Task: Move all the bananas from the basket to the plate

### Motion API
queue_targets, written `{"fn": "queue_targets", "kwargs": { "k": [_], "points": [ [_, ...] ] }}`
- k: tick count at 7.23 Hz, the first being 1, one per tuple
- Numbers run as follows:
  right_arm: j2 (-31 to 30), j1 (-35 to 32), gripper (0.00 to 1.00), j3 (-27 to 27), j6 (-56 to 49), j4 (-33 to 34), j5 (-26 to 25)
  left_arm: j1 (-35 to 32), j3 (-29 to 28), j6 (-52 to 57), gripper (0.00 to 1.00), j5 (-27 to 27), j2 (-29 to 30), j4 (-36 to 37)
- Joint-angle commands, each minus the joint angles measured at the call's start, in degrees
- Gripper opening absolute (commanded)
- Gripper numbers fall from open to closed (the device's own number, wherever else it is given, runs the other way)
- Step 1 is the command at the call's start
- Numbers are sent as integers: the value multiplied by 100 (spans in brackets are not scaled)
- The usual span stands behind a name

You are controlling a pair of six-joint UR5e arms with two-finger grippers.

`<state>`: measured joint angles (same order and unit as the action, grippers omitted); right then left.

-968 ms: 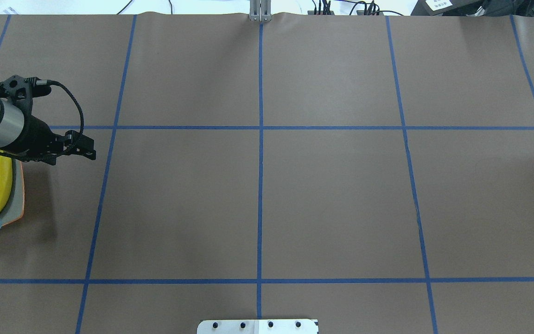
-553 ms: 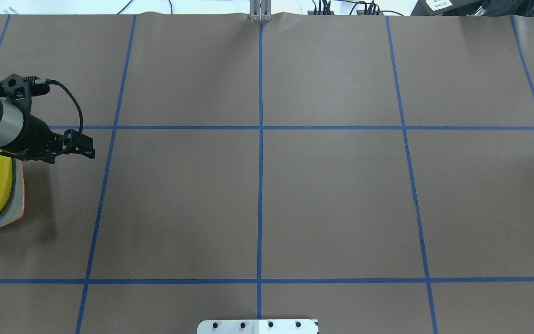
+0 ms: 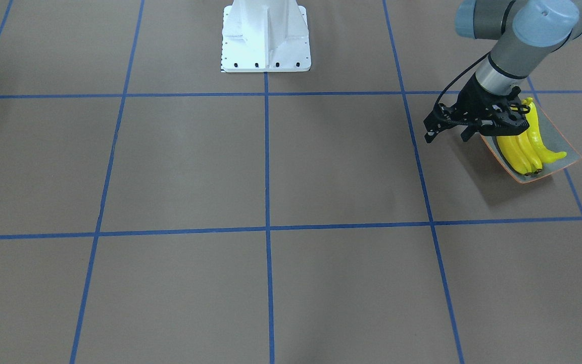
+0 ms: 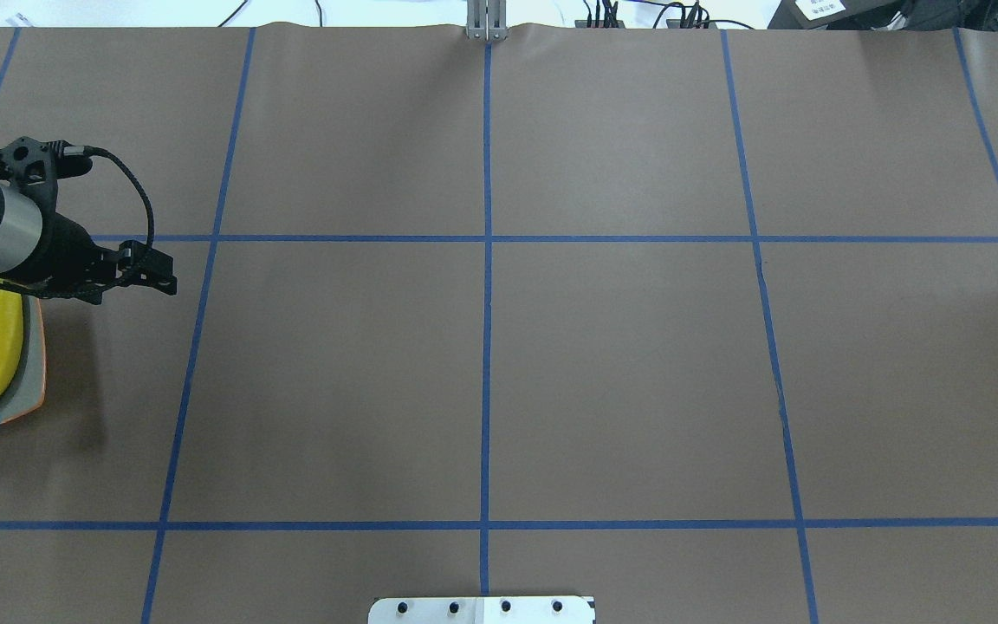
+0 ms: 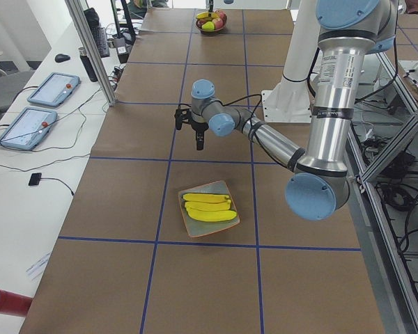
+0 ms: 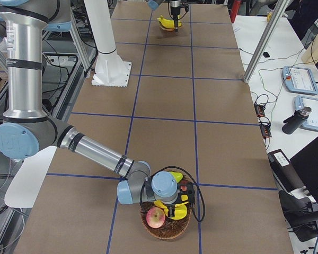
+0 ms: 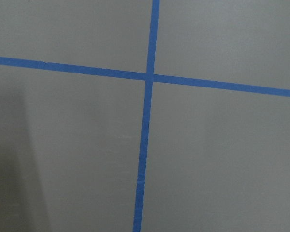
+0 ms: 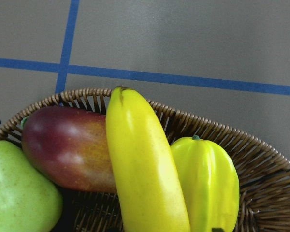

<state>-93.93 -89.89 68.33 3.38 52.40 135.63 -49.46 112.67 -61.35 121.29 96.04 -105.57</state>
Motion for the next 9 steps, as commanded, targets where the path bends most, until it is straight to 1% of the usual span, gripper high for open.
{"fn": "queue_targets", "kwargs": {
  "k": [1, 2, 3, 4, 6, 9],
  "points": [
    [41, 7, 0, -4, 31, 7, 16, -2, 1, -9, 100, -1, -6, -7],
    [67, -2, 0, 100, 31, -1, 42, -2, -8, -9, 100, -35, -6, -7],
    [76, -2, 0, 310, 22, 42, 242, 7, -8, -9, 100, -36, -6, 2],
    [59, -176, 0, 382, -30, 51, 410, 7, -17, -9, 100, -27, -6, 2],
    [6, -554, 0, 391, -379, 78, 438, 16, -43, -9, 100, -27, 3, 2],
    [-3, -713, 0, 391, -549, 86, 438, 24, -61, -70, 100, -27, 11, -16]
  ]
}}
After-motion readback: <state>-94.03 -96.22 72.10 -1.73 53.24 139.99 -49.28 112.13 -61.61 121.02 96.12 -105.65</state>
